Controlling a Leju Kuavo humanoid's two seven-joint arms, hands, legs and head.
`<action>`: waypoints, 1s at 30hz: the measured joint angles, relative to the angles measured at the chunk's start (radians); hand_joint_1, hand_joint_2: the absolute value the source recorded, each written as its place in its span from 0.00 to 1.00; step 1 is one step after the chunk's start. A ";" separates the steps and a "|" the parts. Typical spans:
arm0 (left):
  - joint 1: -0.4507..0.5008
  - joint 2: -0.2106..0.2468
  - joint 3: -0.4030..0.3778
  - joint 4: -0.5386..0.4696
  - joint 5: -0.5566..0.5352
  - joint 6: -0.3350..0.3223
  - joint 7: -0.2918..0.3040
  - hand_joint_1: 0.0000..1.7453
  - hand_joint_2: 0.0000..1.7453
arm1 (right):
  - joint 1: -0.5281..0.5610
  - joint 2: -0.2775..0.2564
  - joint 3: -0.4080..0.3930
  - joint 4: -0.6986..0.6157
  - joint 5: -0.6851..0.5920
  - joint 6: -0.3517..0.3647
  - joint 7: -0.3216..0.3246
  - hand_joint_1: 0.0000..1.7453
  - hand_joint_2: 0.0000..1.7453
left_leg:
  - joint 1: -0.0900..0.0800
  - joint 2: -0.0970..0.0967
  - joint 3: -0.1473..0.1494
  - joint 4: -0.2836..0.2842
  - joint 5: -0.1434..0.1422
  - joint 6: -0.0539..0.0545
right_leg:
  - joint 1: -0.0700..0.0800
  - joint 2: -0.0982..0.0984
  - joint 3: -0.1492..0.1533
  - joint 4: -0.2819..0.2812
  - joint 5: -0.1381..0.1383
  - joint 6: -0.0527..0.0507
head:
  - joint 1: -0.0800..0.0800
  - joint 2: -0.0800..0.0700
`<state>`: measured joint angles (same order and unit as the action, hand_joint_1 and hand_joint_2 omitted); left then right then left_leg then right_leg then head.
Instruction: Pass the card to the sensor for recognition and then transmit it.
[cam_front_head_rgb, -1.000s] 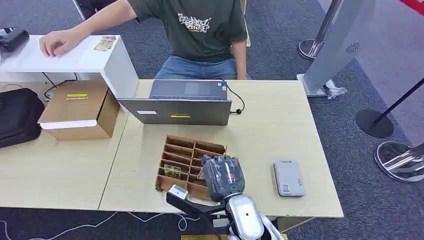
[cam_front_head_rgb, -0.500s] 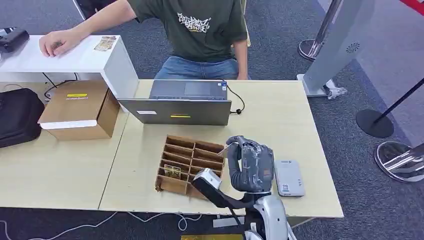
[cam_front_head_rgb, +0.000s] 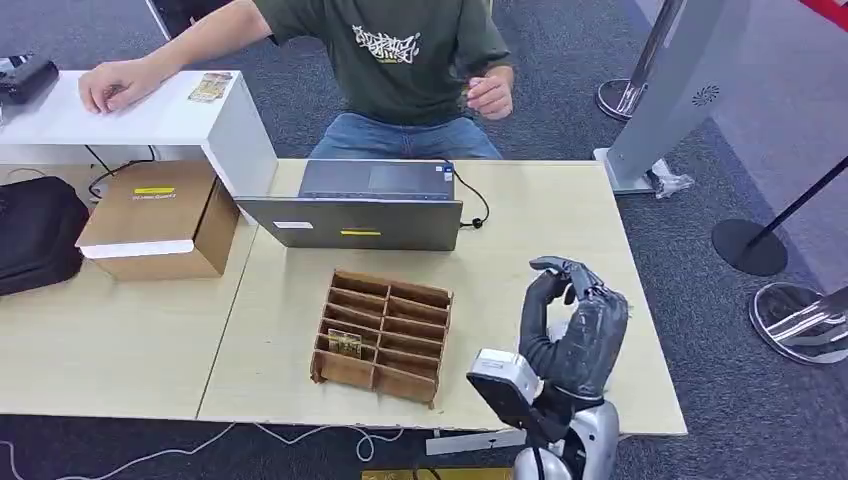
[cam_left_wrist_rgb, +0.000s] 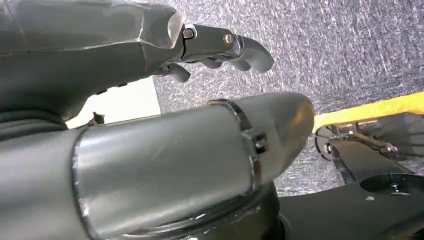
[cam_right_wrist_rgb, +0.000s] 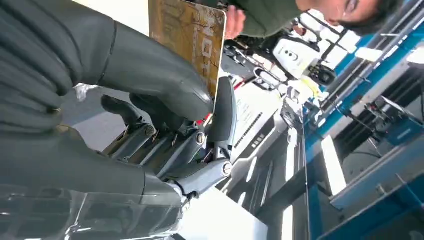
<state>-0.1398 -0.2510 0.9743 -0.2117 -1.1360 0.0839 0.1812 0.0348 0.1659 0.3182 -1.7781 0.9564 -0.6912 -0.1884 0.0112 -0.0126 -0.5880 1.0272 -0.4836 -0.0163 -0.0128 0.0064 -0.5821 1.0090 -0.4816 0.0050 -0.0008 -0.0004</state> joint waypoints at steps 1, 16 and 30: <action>0.000 0.000 -0.002 0.000 -0.002 0.001 0.000 0.00 0.00 | 0.000 0.004 -0.008 0.000 -0.005 0.000 -0.007 1.00 1.00 | 0.000 0.000 0.000 0.000 0.000 0.000 | 0.000 0.000 0.000 0.000 0.000 0.000 | 0.000 0.000; -0.002 -0.012 -0.032 0.000 -0.044 0.006 0.018 0.00 0.00 | -0.281 0.055 -0.031 0.243 -0.043 0.000 0.044 1.00 1.00 | 0.000 0.001 0.001 0.000 0.001 -0.001 | 0.000 0.001 0.001 0.001 0.002 0.000 | 0.001 0.000; -0.017 -0.019 -0.094 0.000 -0.063 -0.025 0.055 0.00 0.00 | -0.724 0.142 0.080 0.720 -0.050 0.017 0.191 1.00 1.00 | 0.000 -0.001 0.001 0.000 0.002 -0.002 | 0.000 0.001 0.001 0.002 0.002 -0.001 | 0.000 0.000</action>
<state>-0.1573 -0.2701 0.8804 -0.2117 -1.1986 0.0587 0.2361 -0.6889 0.3075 0.3987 -1.0581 0.9064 -0.6741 0.0031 0.0114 -0.0131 -0.5874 1.0272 -0.4813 -0.0185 -0.0127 0.0069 -0.5813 1.0112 -0.4797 0.0041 -0.0004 0.0000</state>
